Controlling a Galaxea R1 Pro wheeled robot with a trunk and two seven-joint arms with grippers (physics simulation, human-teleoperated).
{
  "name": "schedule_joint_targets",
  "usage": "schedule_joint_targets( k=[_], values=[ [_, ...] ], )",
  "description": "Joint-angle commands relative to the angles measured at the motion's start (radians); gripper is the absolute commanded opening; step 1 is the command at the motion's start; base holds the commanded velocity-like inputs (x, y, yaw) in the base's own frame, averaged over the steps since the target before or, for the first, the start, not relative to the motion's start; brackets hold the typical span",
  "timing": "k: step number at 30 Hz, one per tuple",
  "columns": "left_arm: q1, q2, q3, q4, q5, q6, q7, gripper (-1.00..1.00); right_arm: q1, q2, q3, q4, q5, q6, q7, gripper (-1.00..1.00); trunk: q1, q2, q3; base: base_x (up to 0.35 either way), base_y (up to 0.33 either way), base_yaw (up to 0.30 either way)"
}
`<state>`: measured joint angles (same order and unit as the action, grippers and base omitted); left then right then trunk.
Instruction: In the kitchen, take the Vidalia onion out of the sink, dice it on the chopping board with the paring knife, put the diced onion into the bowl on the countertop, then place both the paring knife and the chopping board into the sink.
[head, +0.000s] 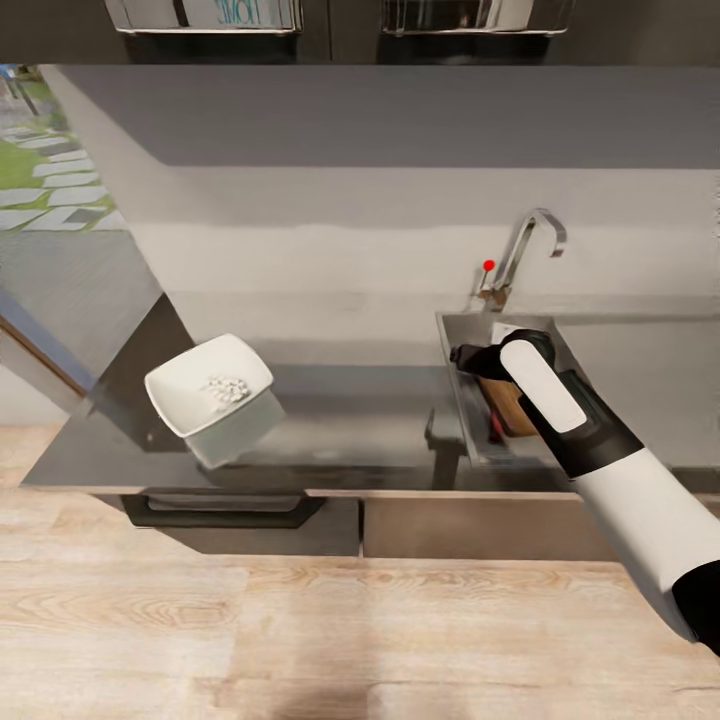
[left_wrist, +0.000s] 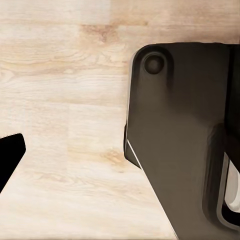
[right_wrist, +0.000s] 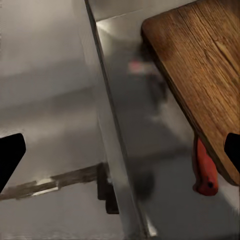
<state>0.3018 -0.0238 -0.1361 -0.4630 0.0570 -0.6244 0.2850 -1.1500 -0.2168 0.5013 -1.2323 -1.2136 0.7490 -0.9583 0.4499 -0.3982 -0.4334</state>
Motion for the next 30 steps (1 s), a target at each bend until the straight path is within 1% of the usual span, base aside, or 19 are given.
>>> schedule_joint_targets(
  k=[1,3,6,10,13,16,17,19,20,24,30],
  values=[
    [0.000,0.001,-0.008,-0.002,0.006,-0.001,0.008,1.00,-0.001,-0.001,0.012,-0.001,-0.007,0.002,-0.007,1.00,0.000,-0.002,-0.002,-0.258,0.000,0.000],
    [0.000,0.001,-0.008,-0.002,0.006,-0.001,0.008,1.00,-0.002,-0.001,0.030,-0.001,-0.007,0.001,-0.005,1.00,0.000,-0.002,-0.002,-0.259,0.000,0.000],
    [0.000,0.001,-0.008,-0.002,0.006,-0.001,0.008,1.00,-0.001,-0.001,0.044,-0.001,-0.006,-0.001,-0.003,1.00,0.000,-0.002,-0.002,-0.260,0.000,0.000],
    [0.000,0.002,-0.008,-0.002,0.006,-0.001,0.008,1.00,0.000,-0.003,0.047,-0.001,-0.006,-0.003,-0.002,1.00,0.000,-0.002,-0.002,-0.260,0.000,0.000],
    [0.000,0.002,-0.008,-0.002,0.006,-0.001,0.008,1.00,0.025,-0.004,0.048,-0.001,0.002,-0.019,0.014,1.00,0.000,-0.002,-0.002,-0.260,0.000,0.000],
    [0.000,0.002,-0.008,-0.002,0.006,-0.001,0.008,1.00,0.063,-0.006,0.048,-0.006,0.048,-0.057,0.063,1.00,0.000,-0.002,-0.002,-0.260,0.000,0.000],
    [0.000,0.002,-0.008,-0.002,0.006,-0.001,0.008,1.00,0.082,-0.006,0.048,-0.015,0.083,-0.071,0.086,1.00,0.000,-0.002,-0.002,-0.260,0.000,0.000],
    [0.000,0.002,-0.008,-0.002,0.006,0.000,0.008,1.00,0.118,-0.006,0.048,-0.039,0.137,-0.089,0.110,1.00,0.000,-0.002,-0.002,-0.260,0.000,0.000],
    [0.000,0.002,-0.008,-0.002,0.006,-0.001,0.008,1.00,0.140,-0.006,0.048,-0.059,0.154,-0.095,0.116,1.00,0.000,-0.002,-0.002,-0.260,0.000,0.000],
    [0.000,0.002,-0.008,-0.002,0.006,0.000,0.008,1.00,0.194,-0.006,0.048,-0.112,0.170,-0.106,0.122,1.00,0.000,-0.002,-0.002,-0.260,0.000,0.000],
    [0.000,0.002,-0.008,-0.002,0.007,-0.001,0.008,1.00,0.249,-0.007,0.051,-0.123,0.173,-0.160,0.124,1.00,0.000,-0.002,-0.002,-0.260,0.000,0.000]
  ],
)
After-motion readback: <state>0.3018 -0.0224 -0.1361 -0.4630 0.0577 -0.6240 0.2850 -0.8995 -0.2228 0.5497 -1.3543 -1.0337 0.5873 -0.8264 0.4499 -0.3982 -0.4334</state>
